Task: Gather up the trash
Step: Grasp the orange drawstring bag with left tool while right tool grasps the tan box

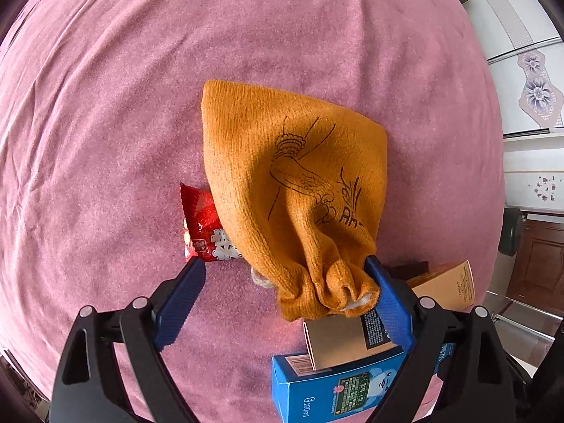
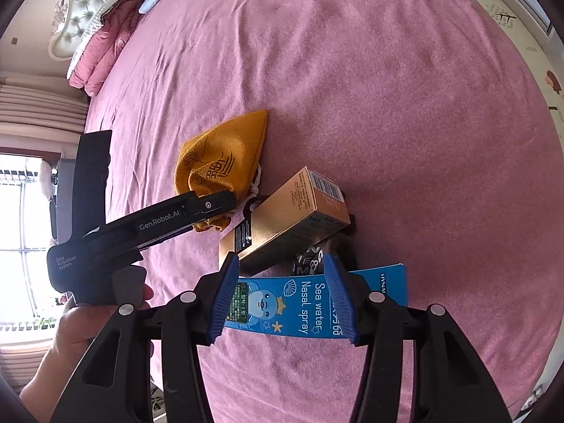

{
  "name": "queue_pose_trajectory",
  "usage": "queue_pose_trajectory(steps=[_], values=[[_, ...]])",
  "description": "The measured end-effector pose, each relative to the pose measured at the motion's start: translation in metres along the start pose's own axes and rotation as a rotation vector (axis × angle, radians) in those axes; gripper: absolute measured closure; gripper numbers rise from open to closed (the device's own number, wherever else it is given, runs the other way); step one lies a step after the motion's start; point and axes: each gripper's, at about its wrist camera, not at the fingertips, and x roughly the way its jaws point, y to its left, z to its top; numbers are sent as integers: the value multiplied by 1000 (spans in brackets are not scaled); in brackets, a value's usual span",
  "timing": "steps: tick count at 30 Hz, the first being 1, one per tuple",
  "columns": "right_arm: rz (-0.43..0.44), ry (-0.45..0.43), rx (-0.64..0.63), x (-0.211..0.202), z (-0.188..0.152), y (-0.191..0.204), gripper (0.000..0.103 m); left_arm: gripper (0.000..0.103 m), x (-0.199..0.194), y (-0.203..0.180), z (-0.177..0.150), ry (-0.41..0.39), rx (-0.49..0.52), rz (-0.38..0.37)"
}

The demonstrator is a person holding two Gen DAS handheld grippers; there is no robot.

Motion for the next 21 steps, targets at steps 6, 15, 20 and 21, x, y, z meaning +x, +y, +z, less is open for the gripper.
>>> queue_pose_trajectory(steps=[6,15,20,21], values=[[-4,1,19,3,6,-5,51,52,-2,-11,0,-20,19,-43],[0,14,80,19,15,-20,48,62,-23,-16,-19,-101,58,-86],[40,24,161,32,24,-37,41,62,-32,0,-30,-103,16,-139],[57,31,179,35,26,-39,41,62,-35,3,-21,-102,11,-149]])
